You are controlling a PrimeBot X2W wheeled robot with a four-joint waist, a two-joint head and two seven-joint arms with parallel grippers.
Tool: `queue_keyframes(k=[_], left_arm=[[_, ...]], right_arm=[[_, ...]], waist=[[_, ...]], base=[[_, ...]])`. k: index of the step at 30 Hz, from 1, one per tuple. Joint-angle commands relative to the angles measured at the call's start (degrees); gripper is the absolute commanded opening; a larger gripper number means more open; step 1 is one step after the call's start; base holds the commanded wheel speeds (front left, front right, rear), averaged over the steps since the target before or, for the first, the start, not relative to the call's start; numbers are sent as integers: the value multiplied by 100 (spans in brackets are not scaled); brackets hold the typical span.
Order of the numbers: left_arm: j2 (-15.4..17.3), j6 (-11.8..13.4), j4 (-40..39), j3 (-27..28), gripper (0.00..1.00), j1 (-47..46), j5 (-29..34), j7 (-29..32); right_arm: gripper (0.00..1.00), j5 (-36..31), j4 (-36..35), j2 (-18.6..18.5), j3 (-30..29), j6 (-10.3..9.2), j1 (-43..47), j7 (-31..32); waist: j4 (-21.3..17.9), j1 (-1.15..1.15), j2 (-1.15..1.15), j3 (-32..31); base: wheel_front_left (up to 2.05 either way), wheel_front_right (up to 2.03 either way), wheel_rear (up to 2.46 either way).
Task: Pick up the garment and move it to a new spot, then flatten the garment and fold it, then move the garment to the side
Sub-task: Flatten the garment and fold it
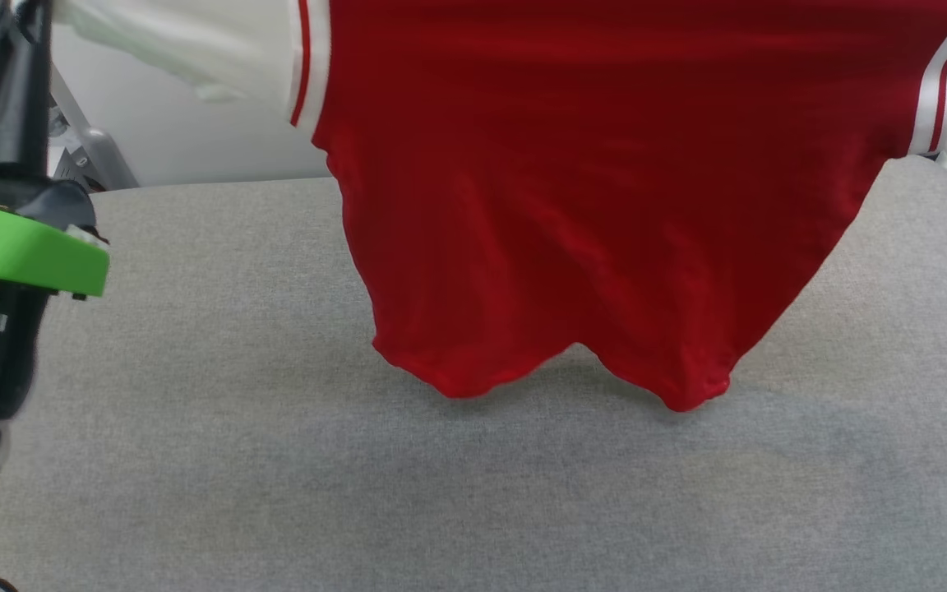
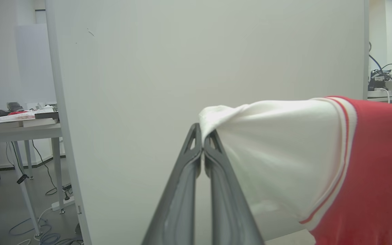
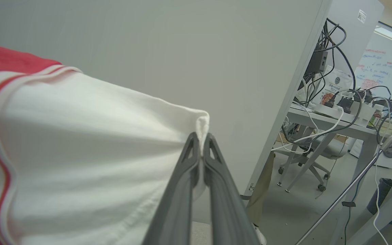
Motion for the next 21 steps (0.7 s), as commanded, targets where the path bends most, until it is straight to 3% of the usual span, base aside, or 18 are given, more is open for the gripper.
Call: queue_keyframes(k=[1,9,21], left_arm=[[94,18,-3,109,0,-115,-17,-48],[268,-154,178,291,0,-612,-157,-42],[589,-836,1242,139,0,-2529,-225,135]], right_arm=[[0,-59,-20,10,-67,-11,-114,-40],[0,-214,47,119,-57,-11,-601,-227],[0,-402,969,106,417,-11,-2552,-351]], waist=[[-8,0,0,45],[-23,0,0,592],[24,0,0,2131]], base=[[0,0,0],[0,0,0],[0,0,0]])
